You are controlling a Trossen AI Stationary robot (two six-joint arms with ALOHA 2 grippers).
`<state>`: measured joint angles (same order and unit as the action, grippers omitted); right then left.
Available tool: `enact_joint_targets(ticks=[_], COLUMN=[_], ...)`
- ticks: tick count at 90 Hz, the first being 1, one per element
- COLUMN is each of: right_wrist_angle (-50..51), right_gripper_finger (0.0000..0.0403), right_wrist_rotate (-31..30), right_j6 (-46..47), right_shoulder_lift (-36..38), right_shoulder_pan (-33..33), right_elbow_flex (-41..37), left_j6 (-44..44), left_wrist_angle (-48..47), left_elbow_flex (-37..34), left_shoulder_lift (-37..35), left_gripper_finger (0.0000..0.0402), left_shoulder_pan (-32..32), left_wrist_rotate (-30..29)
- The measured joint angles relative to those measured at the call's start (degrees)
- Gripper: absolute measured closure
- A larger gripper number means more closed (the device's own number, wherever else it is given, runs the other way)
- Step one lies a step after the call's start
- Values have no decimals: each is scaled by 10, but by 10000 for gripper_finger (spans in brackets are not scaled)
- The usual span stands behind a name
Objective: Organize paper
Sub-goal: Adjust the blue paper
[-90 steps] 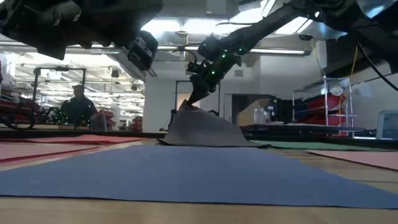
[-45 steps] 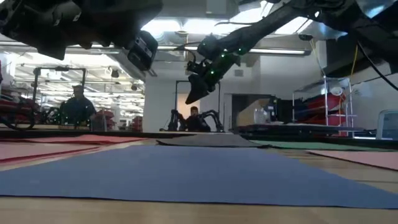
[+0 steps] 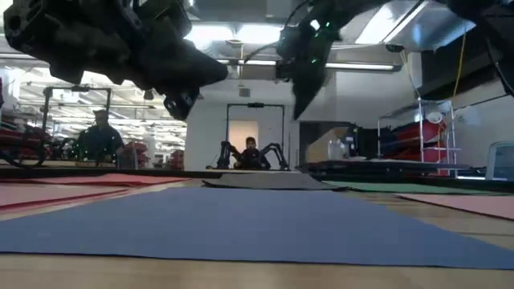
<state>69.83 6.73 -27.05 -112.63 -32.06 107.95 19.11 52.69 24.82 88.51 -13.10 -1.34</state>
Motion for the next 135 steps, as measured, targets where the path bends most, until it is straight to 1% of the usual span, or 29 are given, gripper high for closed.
enact_joint_targets(ticks=[13, 24, 31, 43, 54, 66, 81, 95, 104, 117, 135], right_wrist_angle=[80, 88, 86, 21, -73, -148, -176, -183, -185, -196, -214], right_gripper_finger=[401, 402, 402, 403, 403, 403, 403, 403, 403, 403, 403], right_wrist_rotate=[4, 17, 19, 10, -18, -35, -42, -42, -40, -18, 11], right_j6=[29, 42, 51, 62, 82, 102, 103, 103, 103, 106, 108], right_shoulder_lift=[5, 5, 5, 5, 4, 4, 4, 4, 4, 4, 4], right_shoulder_pan=[37, 81, 109, 143, 148, 146, 146, 146, 146, 148, 148], right_elbow_flex=[-3, -42, -82, -172, -243, -296, -322, -335, -343, -351, -353], left_j6=[-3, -3, 0, 22, 65, 114, 147, 154, 154, 161, 170], left_wrist_angle=[-2, -7, -29, -76, -127, -185, -252, -277, -285, -286, -257], left_elbow_flex=[0, 0, 0, 0, 0, 0, 0, 0, 0, 0, 1], left_shoulder_lift=[0, 0, 0, 0, 0, 0, 0, 0, 8, 39, 77], left_gripper_finger=[402, 402, 402, 402, 402, 402, 402, 402, 402, 402, 402], left_shoulder_pan=[1, -1, -2, 5, 17, 33, 54, 74, 88, 106, 111], left_wrist_rotate=[0, -10, -32, -95, -165, -202, -214, -226, -226, -227, -234])
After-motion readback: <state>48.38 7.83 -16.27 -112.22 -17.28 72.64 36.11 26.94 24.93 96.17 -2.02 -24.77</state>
